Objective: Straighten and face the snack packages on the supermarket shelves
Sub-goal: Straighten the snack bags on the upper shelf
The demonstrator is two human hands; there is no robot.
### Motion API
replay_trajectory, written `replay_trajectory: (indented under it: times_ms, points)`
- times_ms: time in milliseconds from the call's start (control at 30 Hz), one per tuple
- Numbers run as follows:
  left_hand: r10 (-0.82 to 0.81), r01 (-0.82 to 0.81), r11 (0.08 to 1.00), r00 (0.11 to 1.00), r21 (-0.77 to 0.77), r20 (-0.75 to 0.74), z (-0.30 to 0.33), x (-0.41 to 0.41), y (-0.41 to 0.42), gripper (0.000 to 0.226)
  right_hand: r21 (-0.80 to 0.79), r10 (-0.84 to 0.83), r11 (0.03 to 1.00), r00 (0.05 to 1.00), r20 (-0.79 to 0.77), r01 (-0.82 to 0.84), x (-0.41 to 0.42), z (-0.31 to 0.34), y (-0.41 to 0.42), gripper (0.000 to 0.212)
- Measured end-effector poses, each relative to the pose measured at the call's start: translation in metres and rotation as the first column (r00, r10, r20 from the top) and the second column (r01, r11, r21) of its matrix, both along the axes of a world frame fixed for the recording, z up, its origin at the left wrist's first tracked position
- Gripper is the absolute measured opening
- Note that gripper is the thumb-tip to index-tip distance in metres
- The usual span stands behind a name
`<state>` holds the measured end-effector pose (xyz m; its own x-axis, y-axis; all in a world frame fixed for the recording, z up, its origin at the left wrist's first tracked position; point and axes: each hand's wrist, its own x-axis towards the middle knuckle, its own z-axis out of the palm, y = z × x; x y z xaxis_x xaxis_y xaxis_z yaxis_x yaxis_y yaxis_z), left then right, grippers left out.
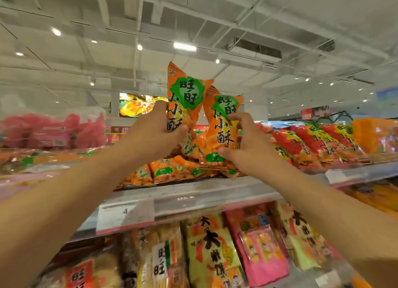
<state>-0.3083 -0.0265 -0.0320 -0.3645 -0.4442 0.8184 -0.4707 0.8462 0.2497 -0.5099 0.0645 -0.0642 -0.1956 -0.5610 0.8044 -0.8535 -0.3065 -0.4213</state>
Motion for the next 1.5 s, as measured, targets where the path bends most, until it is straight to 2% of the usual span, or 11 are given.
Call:
replay_trajectory:
  times_ms: [167, 300, 467, 633, 767, 1000, 1100, 1200, 1267, 1367, 1500]
  points:
    - [0.056, -0.055, 0.998, 0.998, 0.042, -0.034, -0.016, -0.091, 0.006, 0.053, -0.004, -0.021, 1.000, 0.999, 0.046, 0.021, -0.111, -0.001, 0.002, 0.069]
    - [0.153, -0.145, 0.982, 0.987, 0.119, -0.053, -0.038, -0.134, 0.000, 0.054, 0.058, 0.026, 0.998, 1.000, -0.006, -0.026, -0.152, -0.011, -0.013, 0.070]
    - [0.322, -0.315, 0.925, 0.947, 0.214, 0.000, -0.056, -0.142, -0.007, 0.058, 0.136, 0.097, 0.987, 0.987, -0.125, -0.080, -0.148, -0.020, -0.043, 0.073]
    - [0.346, -0.364, 0.877, 0.931, 0.313, 0.116, -0.052, -0.136, -0.005, 0.068, 0.215, 0.149, 0.972, 0.953, -0.262, -0.093, -0.151, -0.026, -0.048, 0.074]
    - [0.379, -0.417, 0.854, 0.908, 0.310, 0.177, -0.053, -0.139, -0.007, 0.072, 0.245, 0.175, 0.964, 0.934, -0.312, -0.099, -0.157, -0.032, -0.047, 0.073]
    - [0.440, -0.475, 0.839, 0.879, 0.265, 0.182, -0.063, -0.137, -0.011, 0.068, 0.216, 0.107, 0.976, 0.893, -0.437, -0.012, -0.155, -0.047, -0.048, 0.068]
    - [0.424, -0.453, 0.849, 0.891, 0.273, 0.160, -0.065, -0.136, -0.009, 0.073, 0.184, 0.024, 0.981, 0.902, -0.431, 0.062, -0.150, -0.053, -0.045, 0.069]
    - [0.476, -0.476, 0.868, 0.879, 0.144, 0.037, -0.071, -0.138, 0.001, 0.077, -0.074, -0.128, 0.992, 0.854, -0.504, 0.105, -0.138, -0.060, -0.035, 0.064]
    - [0.457, -0.461, 0.887, 0.883, -0.017, -0.103, -0.078, -0.136, 0.012, 0.062, -0.155, -0.073, 0.988, 0.831, -0.551, -0.016, -0.122, -0.064, -0.028, 0.055]
    - [0.453, -0.463, 0.859, 0.886, -0.218, -0.097, -0.090, -0.115, 0.022, 0.042, -0.123, 0.105, 0.964, 0.761, -0.640, -0.236, -0.086, -0.070, -0.030, 0.049]
    - [0.542, -0.529, 0.813, 0.840, -0.242, -0.015, -0.108, -0.049, 0.041, 0.036, -0.041, 0.276, 0.916, 0.702, -0.657, -0.398, -0.021, -0.073, -0.040, 0.049]
